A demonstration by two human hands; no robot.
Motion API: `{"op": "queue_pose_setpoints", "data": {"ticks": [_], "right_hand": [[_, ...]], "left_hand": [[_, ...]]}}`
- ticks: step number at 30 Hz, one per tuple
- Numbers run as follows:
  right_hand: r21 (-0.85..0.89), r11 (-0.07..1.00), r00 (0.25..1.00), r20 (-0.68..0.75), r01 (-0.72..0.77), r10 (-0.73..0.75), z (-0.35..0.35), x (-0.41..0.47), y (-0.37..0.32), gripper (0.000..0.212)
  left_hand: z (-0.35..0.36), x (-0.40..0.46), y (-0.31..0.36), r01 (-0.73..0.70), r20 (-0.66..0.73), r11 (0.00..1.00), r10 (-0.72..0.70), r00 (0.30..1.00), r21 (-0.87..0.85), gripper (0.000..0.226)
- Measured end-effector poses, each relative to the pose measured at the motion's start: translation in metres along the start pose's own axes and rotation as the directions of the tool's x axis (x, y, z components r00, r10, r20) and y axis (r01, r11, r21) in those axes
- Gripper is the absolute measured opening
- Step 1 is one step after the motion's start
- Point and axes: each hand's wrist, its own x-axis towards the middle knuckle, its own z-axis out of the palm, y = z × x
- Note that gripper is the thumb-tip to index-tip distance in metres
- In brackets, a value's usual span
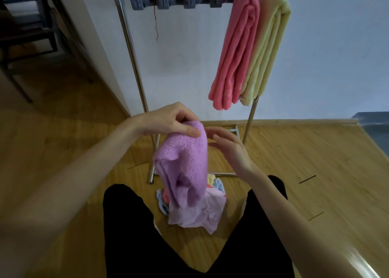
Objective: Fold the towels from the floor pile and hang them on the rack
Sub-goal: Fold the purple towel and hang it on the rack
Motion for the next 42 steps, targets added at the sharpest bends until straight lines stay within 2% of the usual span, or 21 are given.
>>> {"op": "queue_pose_setpoints", "data": {"ticks": [3, 6, 10, 14, 17, 20, 22, 24, 25, 27, 30, 32, 34, 37, 42], "right_hand": [[0.056, 0.998, 0.974, 0.226, -0.041, 0.027, 0.007, 0.003, -0.020, 0.046], [-0.040, 0.998, 0.957, 0.286, -0.042, 0.051, 0.008, 0.004, -0.028, 0.044], [-0.072, 0.997, 0.957, 0.289, -0.010, 0.030, -0.003, 0.003, -0.038, 0.022], [-0.090, 0.996, 0.970, 0.243, -0.009, 0.031, -0.022, 0.008, -0.050, 0.019], [-0.054, 0.998, 0.988, 0.154, -0.012, 0.020, -0.039, 0.016, -0.058, 0.017], [-0.154, 0.987, 0.999, 0.025, 0.040, -0.037, -0.053, 0.030, -0.062, 0.006], [-0.293, 0.949, 0.993, -0.005, 0.112, -0.118, -0.058, 0.042, -0.065, 0.009], [-0.429, 0.877, 0.976, 0.073, 0.214, -0.203, -0.058, 0.052, -0.075, 0.017], [-0.496, 0.822, 0.960, 0.136, 0.280, -0.245, -0.056, 0.057, -0.082, 0.021], [-0.628, 0.666, 0.916, 0.270, 0.402, -0.297, -0.053, 0.067, -0.099, 0.029], [-0.757, 0.440, 0.875, 0.413, 0.483, -0.251, -0.046, 0.085, -0.117, 0.035], [-0.817, 0.334, 0.882, 0.414, 0.470, -0.226, -0.043, 0.099, -0.129, 0.040], [-0.866, 0.254, 0.893, 0.368, 0.431, -0.261, -0.040, 0.112, -0.142, 0.045], [-0.905, 0.216, 0.888, 0.272, 0.367, -0.370, -0.037, 0.129, -0.159, 0.044], [-0.894, 0.323, 0.835, 0.095, 0.311, -0.541, -0.033, 0.152, -0.176, 0.039]], "left_hand": [[-0.001, -0.002, -0.002, 0.024, 0.007, 1.000, -0.024, 1.000, -0.004, 0.009], [-0.001, -0.006, -0.006, 0.040, -0.015, 0.998, -0.041, 0.999, -0.045, 0.010], [-0.003, -0.011, -0.019, 0.079, -0.042, 0.996, -0.081, 0.996, -0.049, 0.016], [-0.005, -0.017, -0.035, 0.115, -0.038, 0.989, -0.119, 0.992, -0.089, 0.056], [-0.013, -0.020, -0.043, 0.144, -0.056, 0.973, -0.156, 0.986, -0.180, 0.043], [-0.024, -0.020, -0.040, 0.074, -0.121, 0.972, -0.103, 0.987, -0.222, 0.051], [-0.031, -0.016, -0.029, 0.011, -0.184, 0.996, -0.028, 0.982, -0.088, 0.038], [-0.039, -0.008, -0.018, -0.009, -0.225, 0.991, 0.039, 0.974, 0.134, 0.018], [-0.045, -0.004, -0.013, 0.010, -0.249, 0.971, 0.051, 0.967, 0.238, 0.017], [-0.058, 0.005, -0.007, 0.065, -0.307, 0.914, 0.067, 0.949, 0.401, 0.017], [-0.081, 0.018, 0.003, 0.115, -0.342, 0.828, 0.097, 0.935, 0.549, 0.022], [-0.097, 0.027, 0.010, 0.130, -0.327, 0.768, 0.109, 0.939, 0.628, 0.035], [-0.111, 0.035, 0.016, 0.141, -0.314, 0.718, 0.114, 0.943, 0.682, 0.048], [-0.126, 0.050, 0.022, 0.156, -0.376, 0.689, 0.181, 0.909, 0.708, 0.057], [-0.150, 0.082, 0.032, 0.178, -0.465, 0.540, 0.460, 0.756, 0.823, 0.051]]}}
